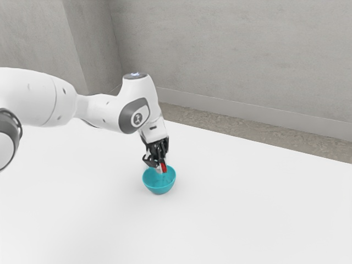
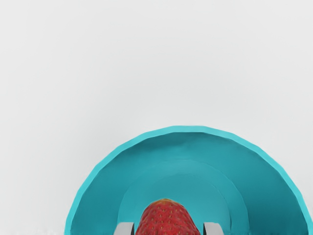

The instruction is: Take strawberry from the bowl

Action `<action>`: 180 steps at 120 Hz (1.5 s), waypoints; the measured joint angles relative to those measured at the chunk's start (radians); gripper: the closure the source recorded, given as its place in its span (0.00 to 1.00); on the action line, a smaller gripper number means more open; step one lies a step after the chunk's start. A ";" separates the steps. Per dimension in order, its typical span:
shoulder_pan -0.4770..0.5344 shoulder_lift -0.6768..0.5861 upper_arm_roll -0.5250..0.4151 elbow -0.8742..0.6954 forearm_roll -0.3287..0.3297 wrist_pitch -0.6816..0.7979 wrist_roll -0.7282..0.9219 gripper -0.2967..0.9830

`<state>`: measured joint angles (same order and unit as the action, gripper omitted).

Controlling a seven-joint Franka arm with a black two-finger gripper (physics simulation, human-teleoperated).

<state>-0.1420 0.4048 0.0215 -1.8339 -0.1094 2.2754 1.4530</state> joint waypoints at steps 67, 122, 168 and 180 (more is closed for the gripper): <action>-0.104 0.212 -0.105 0.293 0.003 0.004 -0.008 0.77; -0.171 0.267 -0.104 0.289 0.007 0.007 -0.016 0.49; -0.177 -0.119 0.020 0.213 0.005 -0.133 -0.200 0.27; -0.162 -0.231 0.115 0.205 -0.001 -0.303 -0.414 0.26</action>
<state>-0.3041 0.1736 0.1369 -1.6286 -0.1108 1.9728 1.0388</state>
